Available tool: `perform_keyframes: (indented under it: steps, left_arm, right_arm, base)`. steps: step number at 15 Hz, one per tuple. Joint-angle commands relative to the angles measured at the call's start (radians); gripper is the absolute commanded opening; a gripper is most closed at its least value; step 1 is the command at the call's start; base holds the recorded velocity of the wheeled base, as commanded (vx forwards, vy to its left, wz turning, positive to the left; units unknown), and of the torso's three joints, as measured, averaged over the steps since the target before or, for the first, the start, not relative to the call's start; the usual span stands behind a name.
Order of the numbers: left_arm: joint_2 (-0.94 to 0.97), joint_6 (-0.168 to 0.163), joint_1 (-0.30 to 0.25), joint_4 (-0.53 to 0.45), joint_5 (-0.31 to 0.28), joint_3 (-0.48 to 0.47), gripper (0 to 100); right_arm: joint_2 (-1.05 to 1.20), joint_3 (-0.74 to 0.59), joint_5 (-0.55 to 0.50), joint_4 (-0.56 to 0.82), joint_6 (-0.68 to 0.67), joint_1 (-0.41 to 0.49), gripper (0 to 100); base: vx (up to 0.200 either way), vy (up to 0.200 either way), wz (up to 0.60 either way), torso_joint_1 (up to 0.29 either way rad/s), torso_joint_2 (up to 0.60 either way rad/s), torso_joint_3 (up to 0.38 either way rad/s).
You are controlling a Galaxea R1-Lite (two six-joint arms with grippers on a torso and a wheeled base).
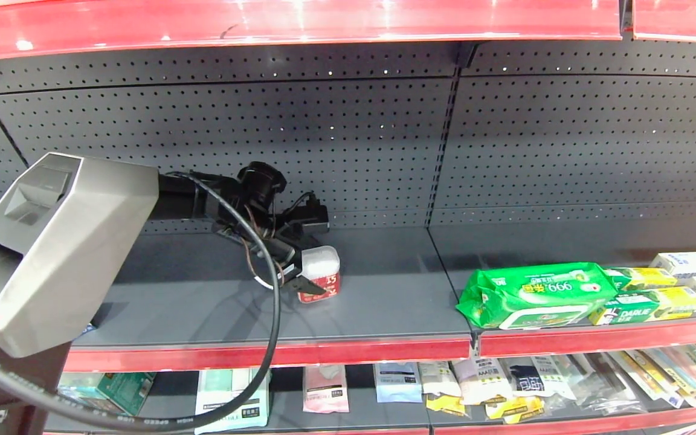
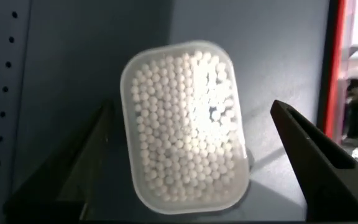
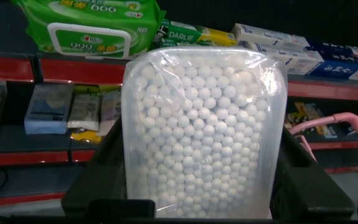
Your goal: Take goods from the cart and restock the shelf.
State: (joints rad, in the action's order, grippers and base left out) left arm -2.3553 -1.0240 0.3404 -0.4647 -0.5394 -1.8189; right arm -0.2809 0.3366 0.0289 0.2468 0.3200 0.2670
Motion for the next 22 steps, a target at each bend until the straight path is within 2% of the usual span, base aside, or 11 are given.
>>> perform_keyframes:
  steps: [1,4,7,12,16,22]
  left_arm:
    - [-0.012,-0.01,0.0,-0.003,0.006,-0.01,100]
    - [-0.022,-0.011,-0.004,-0.003,0.042,-0.016,100]
    - [-0.053,-0.013,-0.006,-0.005,0.044,-0.071,100]
    - [-0.055,0.002,-0.004,-0.045,0.047,-0.089,100]
    - [-0.055,0.064,0.006,-0.042,0.061,-0.103,100]
    - [-0.055,0.087,0.009,-0.042,0.073,-0.103,100]
  right_arm:
    - [0.002,-0.007,0.0,0.0,0.001,0.001,0]
    - [0.008,-0.011,0.0,0.0,0.001,0.0,0]
    - [0.008,-0.011,0.002,0.0,0.017,0.0,0]
    - [0.009,-0.019,0.0,0.0,0.017,0.001,0]
    - [0.009,-0.021,0.0,0.0,0.017,0.0,0]
    - [0.009,-0.025,0.0,0.0,0.017,0.001,0]
  base:
    - [0.0,0.0,0.0,0.0,0.0,0.0]
    - [0.0,0.0,0.0,0.0,0.0,0.0]
    - [0.0,0.0,0.0,0.0,0.0,0.0]
    - [0.0,0.0,0.0,0.0,0.0,0.0]
    - [0.0,0.0,0.0,0.0,0.0,0.0]
    - [0.0,0.0,0.0,0.0,0.0,0.0]
